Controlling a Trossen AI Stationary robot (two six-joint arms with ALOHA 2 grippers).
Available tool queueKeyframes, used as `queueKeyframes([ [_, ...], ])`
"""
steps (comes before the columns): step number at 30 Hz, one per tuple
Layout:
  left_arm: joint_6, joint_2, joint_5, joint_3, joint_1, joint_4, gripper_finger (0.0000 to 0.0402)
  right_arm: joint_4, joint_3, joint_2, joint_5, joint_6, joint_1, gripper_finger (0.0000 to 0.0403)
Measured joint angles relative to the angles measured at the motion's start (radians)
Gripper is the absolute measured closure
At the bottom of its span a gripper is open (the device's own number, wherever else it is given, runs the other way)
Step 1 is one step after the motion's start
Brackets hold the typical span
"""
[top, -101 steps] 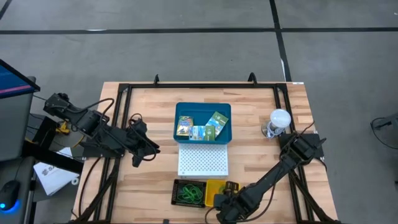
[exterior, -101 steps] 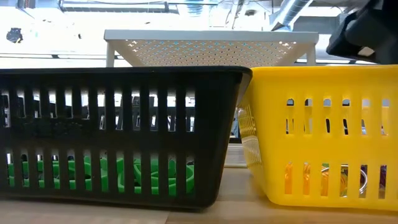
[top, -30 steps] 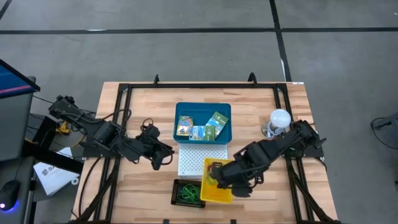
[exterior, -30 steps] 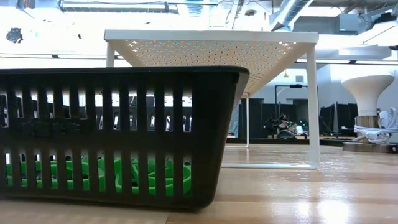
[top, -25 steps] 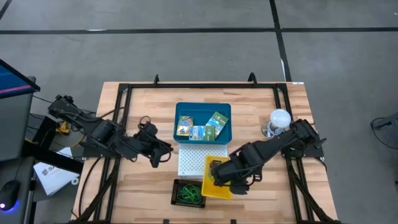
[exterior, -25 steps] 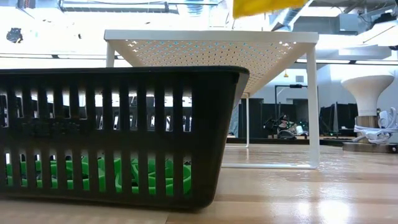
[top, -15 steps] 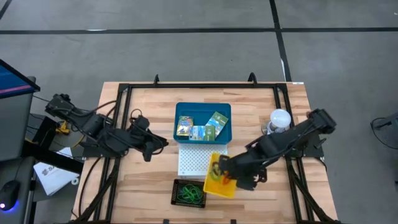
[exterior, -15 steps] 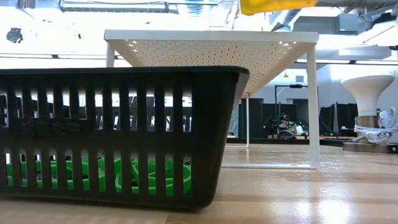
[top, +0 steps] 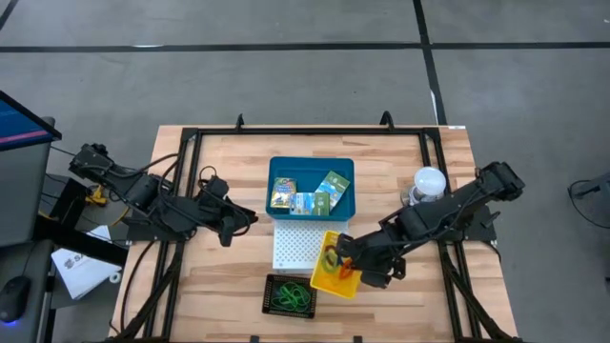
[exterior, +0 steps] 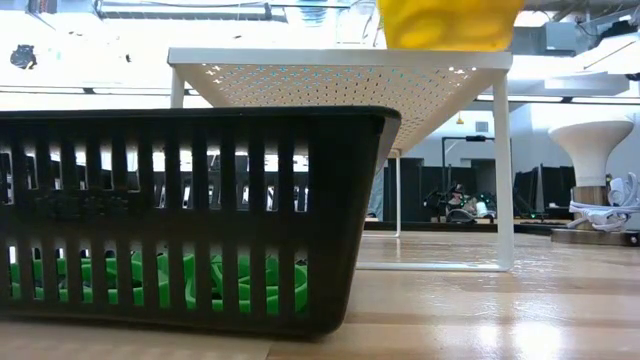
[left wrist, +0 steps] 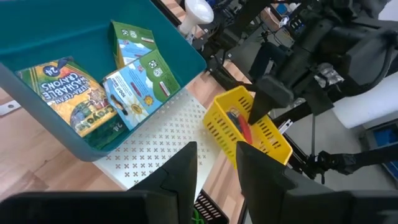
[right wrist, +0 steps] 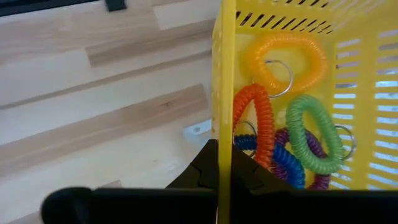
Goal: Pick & Place Office Desk Supplies
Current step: Put the yellow bin on the shelf
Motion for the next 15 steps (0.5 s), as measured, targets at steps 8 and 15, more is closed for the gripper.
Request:
queueKeyframes([
  [8,-0.008,0.000,-0.002,0.000,0.000,0.000,0.0295,0.012,-0.016,0.000,0.021,-0.071,-0.016,0.0403],
  [15,-0.027,0.000,-0.002,0.000,0.000,0.001,0.0295,-0.067,-0.016,0.000,0.003,-0.153,-0.048,0.0403],
])
